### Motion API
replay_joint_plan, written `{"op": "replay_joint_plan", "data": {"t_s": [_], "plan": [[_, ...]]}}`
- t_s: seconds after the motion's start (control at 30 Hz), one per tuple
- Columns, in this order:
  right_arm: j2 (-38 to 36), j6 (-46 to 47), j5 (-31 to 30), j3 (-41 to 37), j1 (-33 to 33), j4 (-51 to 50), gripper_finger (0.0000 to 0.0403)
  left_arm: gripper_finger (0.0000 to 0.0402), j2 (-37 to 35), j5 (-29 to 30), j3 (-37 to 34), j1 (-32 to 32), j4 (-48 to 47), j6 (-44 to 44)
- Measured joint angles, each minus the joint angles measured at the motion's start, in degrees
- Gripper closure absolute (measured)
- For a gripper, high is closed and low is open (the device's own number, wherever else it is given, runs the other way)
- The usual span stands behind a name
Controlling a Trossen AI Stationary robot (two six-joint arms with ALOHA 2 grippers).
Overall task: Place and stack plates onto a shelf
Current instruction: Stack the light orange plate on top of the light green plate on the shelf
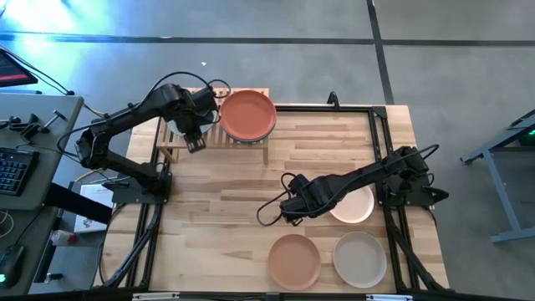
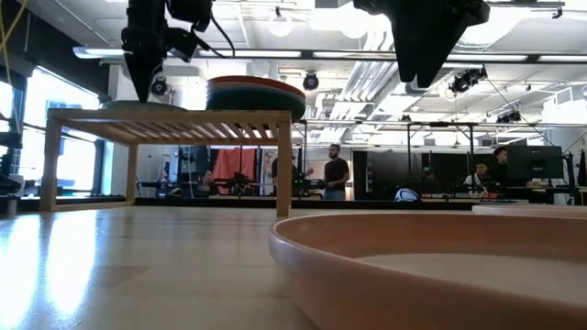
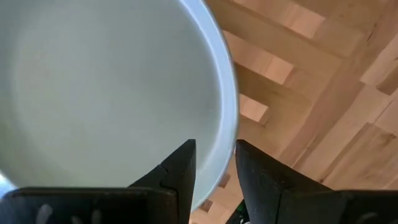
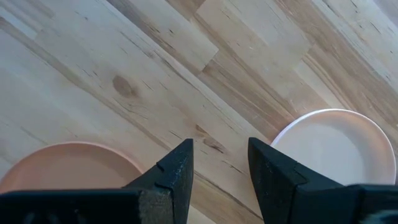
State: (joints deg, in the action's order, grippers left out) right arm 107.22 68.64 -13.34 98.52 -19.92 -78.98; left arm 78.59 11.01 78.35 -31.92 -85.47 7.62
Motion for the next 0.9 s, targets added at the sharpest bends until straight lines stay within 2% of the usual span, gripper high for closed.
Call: {"op": "replay_joint_plan", "data": {"t_s": [0.37,0.47,0.7,0.8,0.9], "plan": [[0.0,-0.07,0.15,0.0,0.0,-0.91,0.0272,0.0298,-0.07,-0.33,11.92,0.03,-4.6,-4.78],[0.0,-0.09,1.15,0.0,0.02,-3.48,0.0272,0.0298,-0.81,-4.62,13.74,0.11,-4.61,-8.13],[0.0,-5.39,4.17,0.0,1.24,-6.93,0.0272,0.0298,-2.88,-19.68,14.16,2.7,-4.59,-15.81],[0.0,-9.1,4.33,0.0,2.44,-6.93,0.0272,0.0298,-3.59,-22.34,14.16,5.77,-4.57,-16.55],[0.0,-13.22,4.34,0.0,3.96,-7.11,0.0272,0.0298,-4.27,-22.54,14.14,9.59,-4.57,-17.63]]}}
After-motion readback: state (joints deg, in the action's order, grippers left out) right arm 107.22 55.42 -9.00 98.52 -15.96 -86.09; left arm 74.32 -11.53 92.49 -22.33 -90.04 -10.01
